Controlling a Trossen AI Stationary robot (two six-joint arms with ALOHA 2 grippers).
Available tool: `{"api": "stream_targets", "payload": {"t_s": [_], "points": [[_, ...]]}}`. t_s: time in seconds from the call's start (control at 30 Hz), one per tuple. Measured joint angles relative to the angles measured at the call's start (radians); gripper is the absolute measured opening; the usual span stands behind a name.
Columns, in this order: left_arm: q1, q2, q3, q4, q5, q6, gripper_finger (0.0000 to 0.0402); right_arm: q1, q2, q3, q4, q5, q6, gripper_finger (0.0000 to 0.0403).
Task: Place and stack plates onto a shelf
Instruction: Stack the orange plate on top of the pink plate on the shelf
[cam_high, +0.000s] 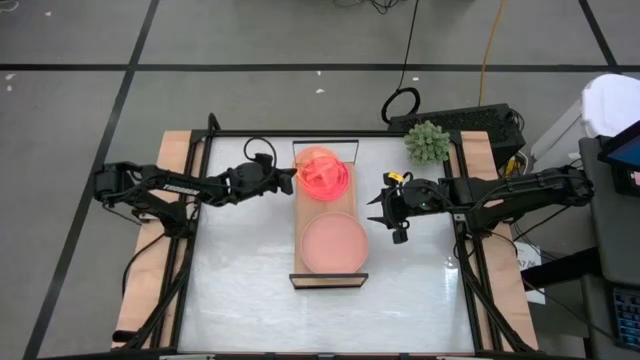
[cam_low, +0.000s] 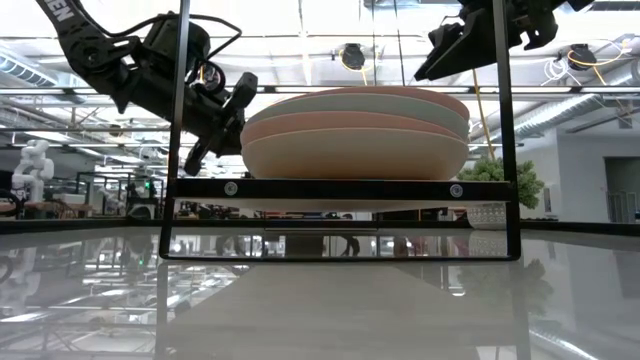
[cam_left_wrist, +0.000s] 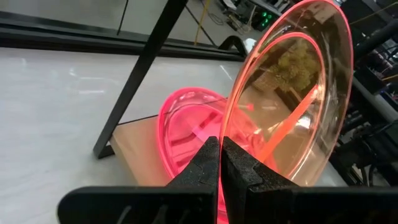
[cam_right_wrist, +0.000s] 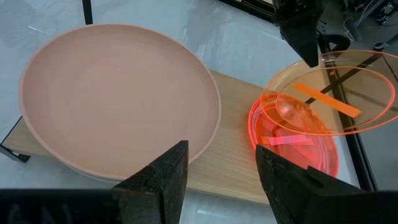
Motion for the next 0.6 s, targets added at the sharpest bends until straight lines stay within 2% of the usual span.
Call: {"api": "stream_targets", "payload": {"t_s": [0.27, 0.43, 0.6], "points": [[-0.013, 0.001, 0.0, 0.01, 0.003, 0.014, 0.0005, 0.0, 0.0, 0.0, 0.0, 0.0, 0.0, 0.0169], [-0.027, 0.001, 0.0, 0.013, -0.027, 0.007, 0.0026, 0.0, 0.0, 0.0, 0.0, 0.0, 0.0, 0.0169], [-0.024, 0.001, 0.0, 0.018, -0.041, 0.008, 0.0031, 0.0, 0.0, 0.0, 0.0, 0.0, -0.001, 0.0169]]}}
